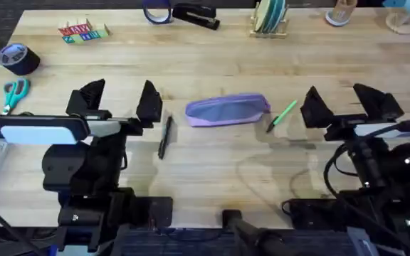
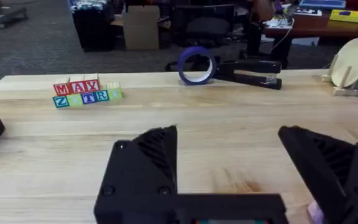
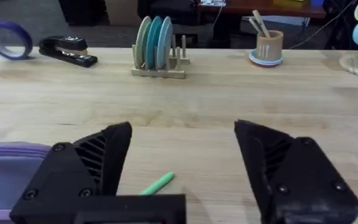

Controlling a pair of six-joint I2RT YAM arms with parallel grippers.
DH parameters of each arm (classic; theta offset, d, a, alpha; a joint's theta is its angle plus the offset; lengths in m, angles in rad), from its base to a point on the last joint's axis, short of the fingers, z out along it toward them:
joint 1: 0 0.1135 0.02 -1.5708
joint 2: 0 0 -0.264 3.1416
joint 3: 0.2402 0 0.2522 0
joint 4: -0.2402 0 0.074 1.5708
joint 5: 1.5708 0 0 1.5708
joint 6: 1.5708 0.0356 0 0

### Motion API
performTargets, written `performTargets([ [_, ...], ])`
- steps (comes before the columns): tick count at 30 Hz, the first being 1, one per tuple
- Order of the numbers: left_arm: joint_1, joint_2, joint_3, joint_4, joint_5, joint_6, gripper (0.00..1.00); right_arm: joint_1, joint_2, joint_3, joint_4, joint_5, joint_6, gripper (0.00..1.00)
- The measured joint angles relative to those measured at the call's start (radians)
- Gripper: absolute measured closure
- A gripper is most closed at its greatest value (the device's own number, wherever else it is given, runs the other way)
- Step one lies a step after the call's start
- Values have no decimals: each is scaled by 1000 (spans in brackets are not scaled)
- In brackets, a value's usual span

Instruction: Unzip the bag, pick up the pens from the table one at a time and place them inside, then zip the bag closed.

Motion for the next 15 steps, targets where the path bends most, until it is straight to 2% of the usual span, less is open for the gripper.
performTargets([
  [11,0,0,0,-4,0,0,8,0,2,5,-8,0,0,5],
  [15,0,0,7,-11,0,0,8,0,27,63,-95,0,0,5],
])
